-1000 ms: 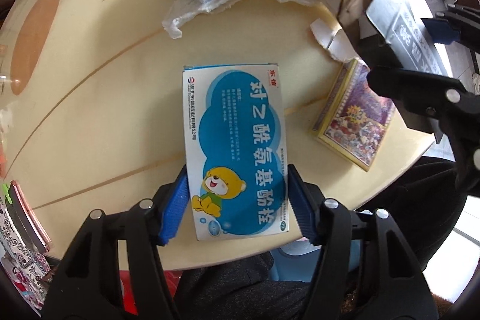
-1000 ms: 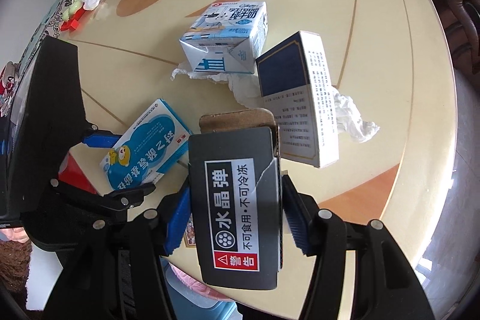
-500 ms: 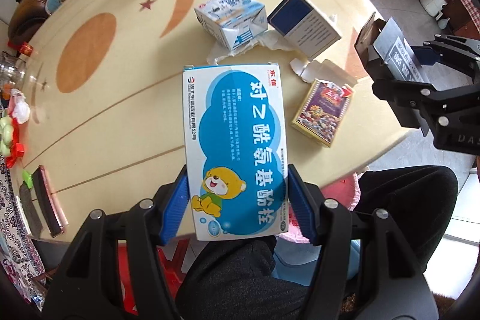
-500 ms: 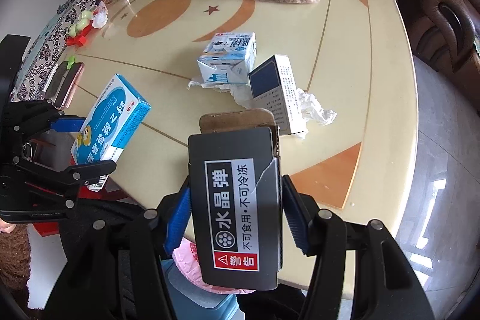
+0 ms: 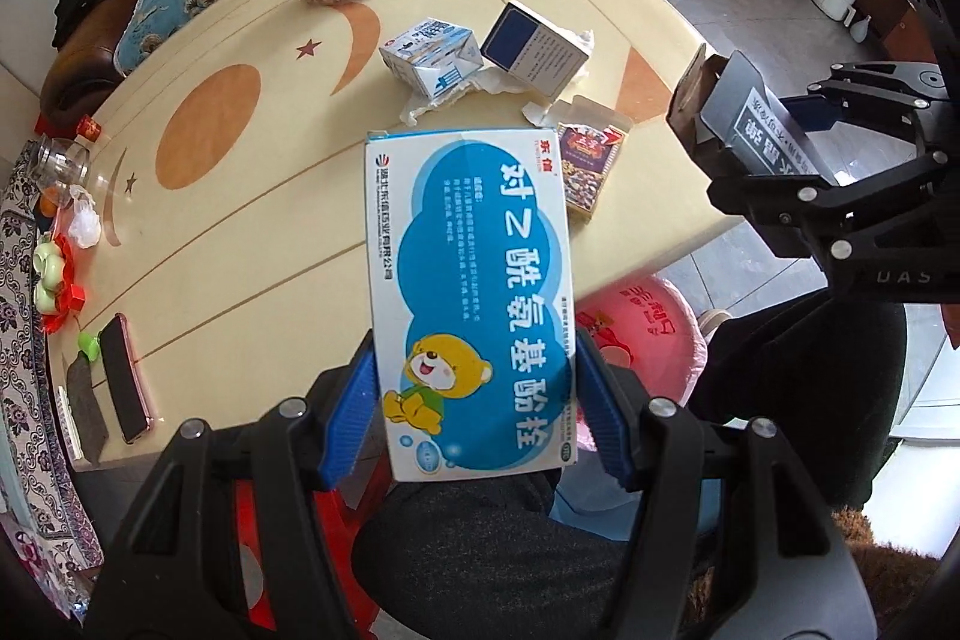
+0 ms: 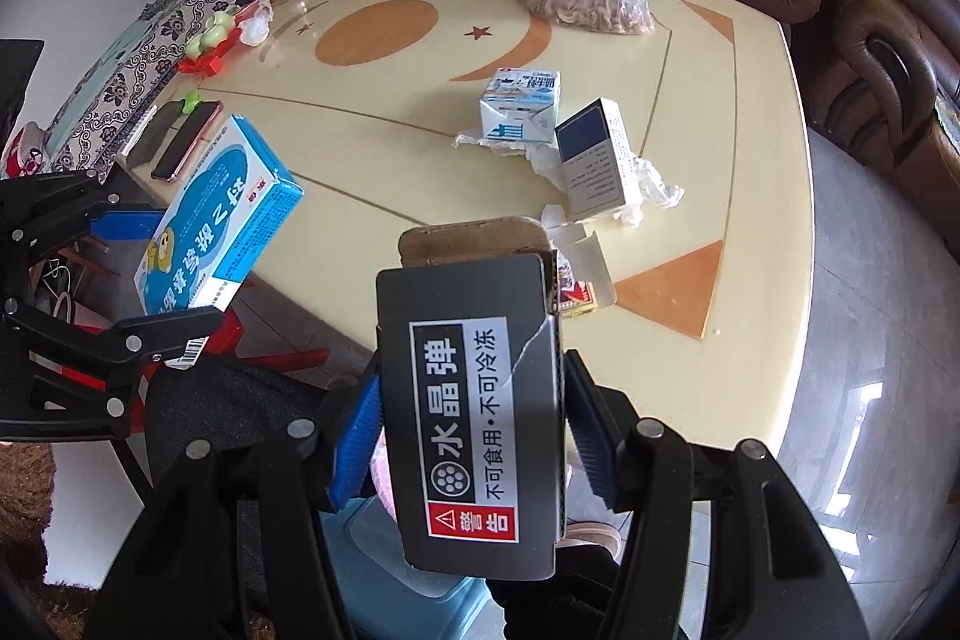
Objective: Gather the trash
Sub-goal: 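Lift the medicine box with the left tool while the right tool carries the black box toward the bin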
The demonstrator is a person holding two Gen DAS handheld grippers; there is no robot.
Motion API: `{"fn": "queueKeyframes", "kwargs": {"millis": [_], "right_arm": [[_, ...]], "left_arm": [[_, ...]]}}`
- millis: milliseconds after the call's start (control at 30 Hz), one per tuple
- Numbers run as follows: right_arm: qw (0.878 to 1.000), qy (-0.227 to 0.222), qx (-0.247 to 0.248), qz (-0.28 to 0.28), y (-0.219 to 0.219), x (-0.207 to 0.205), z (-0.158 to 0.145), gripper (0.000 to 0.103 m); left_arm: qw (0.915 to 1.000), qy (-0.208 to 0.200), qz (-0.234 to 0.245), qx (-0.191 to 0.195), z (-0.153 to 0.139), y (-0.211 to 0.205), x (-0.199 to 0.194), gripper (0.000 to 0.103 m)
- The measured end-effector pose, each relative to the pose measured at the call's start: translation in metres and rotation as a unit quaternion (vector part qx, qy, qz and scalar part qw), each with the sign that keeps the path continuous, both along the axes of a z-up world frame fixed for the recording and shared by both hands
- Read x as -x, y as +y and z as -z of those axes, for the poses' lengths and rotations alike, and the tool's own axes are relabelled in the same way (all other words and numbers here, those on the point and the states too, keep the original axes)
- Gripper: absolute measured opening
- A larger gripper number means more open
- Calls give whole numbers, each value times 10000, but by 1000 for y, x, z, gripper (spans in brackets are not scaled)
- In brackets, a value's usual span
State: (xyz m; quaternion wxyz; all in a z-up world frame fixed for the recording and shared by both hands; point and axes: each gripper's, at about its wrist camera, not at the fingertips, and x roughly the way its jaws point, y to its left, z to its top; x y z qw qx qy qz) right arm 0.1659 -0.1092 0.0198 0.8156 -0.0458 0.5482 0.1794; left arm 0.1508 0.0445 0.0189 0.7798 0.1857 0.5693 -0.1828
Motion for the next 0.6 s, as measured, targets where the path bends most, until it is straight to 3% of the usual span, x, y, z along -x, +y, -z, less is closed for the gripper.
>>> {"fn": "queueKeyframes", "kwargs": {"millis": [367, 600], "right_arm": [[10000, -28, -41, -81, 6, 53, 0, 56], [9999, 30, -125, -38, 4, 75, 16, 56]], "left_arm": [[9995, 43, 291, 134, 21, -10, 48, 61], [9989, 159, 384, 221, 46, -14, 61, 61]]}}
